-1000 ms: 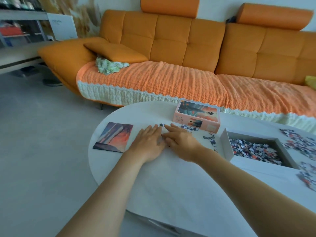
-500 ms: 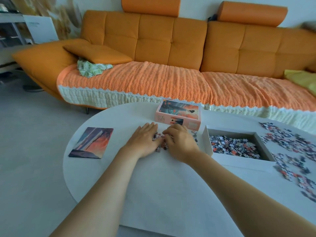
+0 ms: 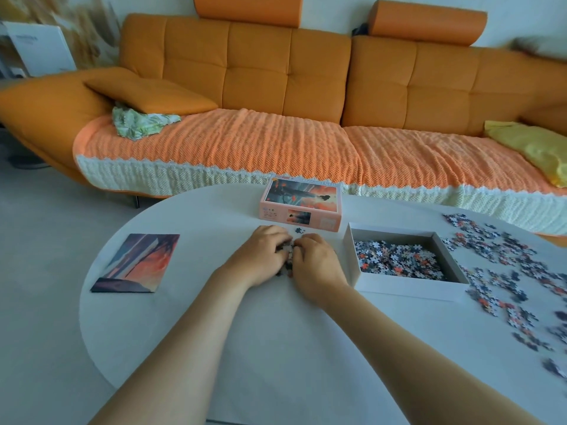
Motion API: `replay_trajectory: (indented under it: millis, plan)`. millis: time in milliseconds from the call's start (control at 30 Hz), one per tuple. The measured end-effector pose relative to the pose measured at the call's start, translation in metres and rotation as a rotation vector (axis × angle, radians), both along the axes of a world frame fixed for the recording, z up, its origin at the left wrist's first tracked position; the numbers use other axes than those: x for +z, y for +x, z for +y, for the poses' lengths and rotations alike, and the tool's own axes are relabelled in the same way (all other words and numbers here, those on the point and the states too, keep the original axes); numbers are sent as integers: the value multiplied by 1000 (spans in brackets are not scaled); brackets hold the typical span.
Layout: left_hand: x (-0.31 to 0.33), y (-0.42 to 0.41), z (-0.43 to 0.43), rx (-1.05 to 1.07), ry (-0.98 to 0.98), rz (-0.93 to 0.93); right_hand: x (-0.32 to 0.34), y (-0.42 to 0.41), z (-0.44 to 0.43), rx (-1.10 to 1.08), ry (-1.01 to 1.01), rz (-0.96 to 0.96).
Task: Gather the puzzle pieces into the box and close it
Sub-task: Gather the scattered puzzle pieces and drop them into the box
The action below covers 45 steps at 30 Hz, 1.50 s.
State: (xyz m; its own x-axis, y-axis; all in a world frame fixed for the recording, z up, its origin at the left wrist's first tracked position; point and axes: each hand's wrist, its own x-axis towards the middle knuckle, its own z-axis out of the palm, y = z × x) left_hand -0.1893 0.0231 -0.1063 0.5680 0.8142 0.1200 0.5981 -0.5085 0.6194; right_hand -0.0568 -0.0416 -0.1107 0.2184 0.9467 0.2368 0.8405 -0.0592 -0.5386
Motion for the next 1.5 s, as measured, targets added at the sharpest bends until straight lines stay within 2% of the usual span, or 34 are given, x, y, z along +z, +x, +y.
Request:
replay_trajectory:
  millis: [100, 200, 267, 333, 467, 567, 700, 767, 833, 933, 1067, 1267, 1367, 1433, 1500]
  plan:
    - [2, -9, -3, 37, 59, -60, 4, 2, 0, 47, 58, 91]
    - [1, -19, -8, 80, 142, -30, 5, 4, 9, 60, -65, -49]
    - [0, -26, -12, 98, 181, 48, 6, 2, 12, 106, -189, -142]
    - [0, -31, -15, 89, 132, 160, 7, -1, 12, 169, -215, -240]
    - [2, -34, -19, 7, 82, 299, 12, -5, -4, 247, -172, -123]
    - [1, -34, -25, -33, 37, 181, 10, -6, -23, 333, -41, -44]
    - [0, -38, -37, -11, -14, 2, 13, 1, -37, 205, 25, 124]
    - [2, -40, -42, 22, 18, -27, 13, 5, -32, 132, 32, 48]
    - [3, -43, -47, 27, 57, -33, 15, 6, -22, 137, -93, -59]
    - [2, -46, -50, -4, 82, 66, 20, 5, -7, 215, -266, -168]
    - [-1, -48, -46, 5, 45, 152, 21, 4, 11, 246, -260, -311]
    - [1, -45, -34, -10, 22, 200, 11, 11, 4, 307, -71, -188]
    - [2, -36, -35, -41, -18, 111, 8, 11, -6, 269, -7, -100]
    - [3, -34, -38, -32, -1, 18, 5, 12, -10, 175, -51, -166]
    - [4, -37, -37, -9, 92, 6, 2, 11, -14, 125, -228, -251]
